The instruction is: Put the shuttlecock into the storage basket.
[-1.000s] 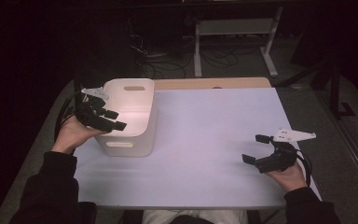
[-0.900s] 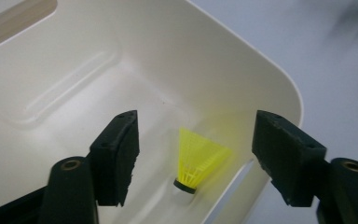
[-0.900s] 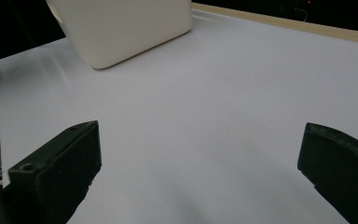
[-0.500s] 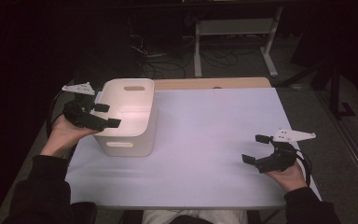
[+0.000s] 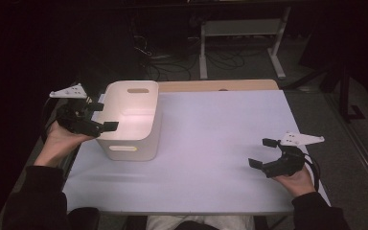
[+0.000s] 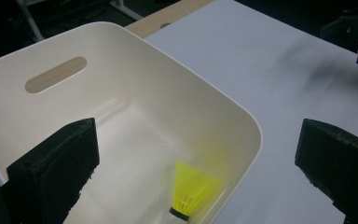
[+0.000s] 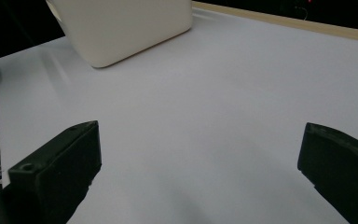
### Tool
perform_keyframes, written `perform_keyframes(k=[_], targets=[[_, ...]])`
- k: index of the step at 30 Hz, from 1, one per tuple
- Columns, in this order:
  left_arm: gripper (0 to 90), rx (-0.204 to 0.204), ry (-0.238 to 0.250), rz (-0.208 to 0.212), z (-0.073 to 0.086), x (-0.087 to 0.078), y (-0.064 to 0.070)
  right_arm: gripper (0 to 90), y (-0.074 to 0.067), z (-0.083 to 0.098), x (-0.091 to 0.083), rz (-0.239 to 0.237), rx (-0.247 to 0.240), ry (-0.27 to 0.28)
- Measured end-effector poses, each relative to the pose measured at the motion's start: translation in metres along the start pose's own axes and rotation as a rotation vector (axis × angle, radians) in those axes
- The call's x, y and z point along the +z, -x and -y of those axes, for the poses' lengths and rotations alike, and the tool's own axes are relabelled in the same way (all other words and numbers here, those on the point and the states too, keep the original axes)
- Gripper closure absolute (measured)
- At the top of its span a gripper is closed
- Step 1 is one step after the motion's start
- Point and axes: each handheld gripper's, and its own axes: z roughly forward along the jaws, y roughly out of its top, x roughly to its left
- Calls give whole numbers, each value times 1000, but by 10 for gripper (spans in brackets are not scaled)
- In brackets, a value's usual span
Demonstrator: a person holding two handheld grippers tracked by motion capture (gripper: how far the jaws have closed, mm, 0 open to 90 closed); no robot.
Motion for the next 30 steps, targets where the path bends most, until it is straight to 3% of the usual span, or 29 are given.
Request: perform_keyframes(k=[4,7,10,30], targets=[[0,5,11,-10,2,-2,4,0,0,0,0,1,0,0],[0,10,23,-48,5,-3,8,0,0,0,0,0,1,-3],[0,8,38,-60,8,-5,10,0,0,0,0,0,2,-3],[0,-26,110,-70,39,-10,15,0,0,0,0,0,2,-4]])
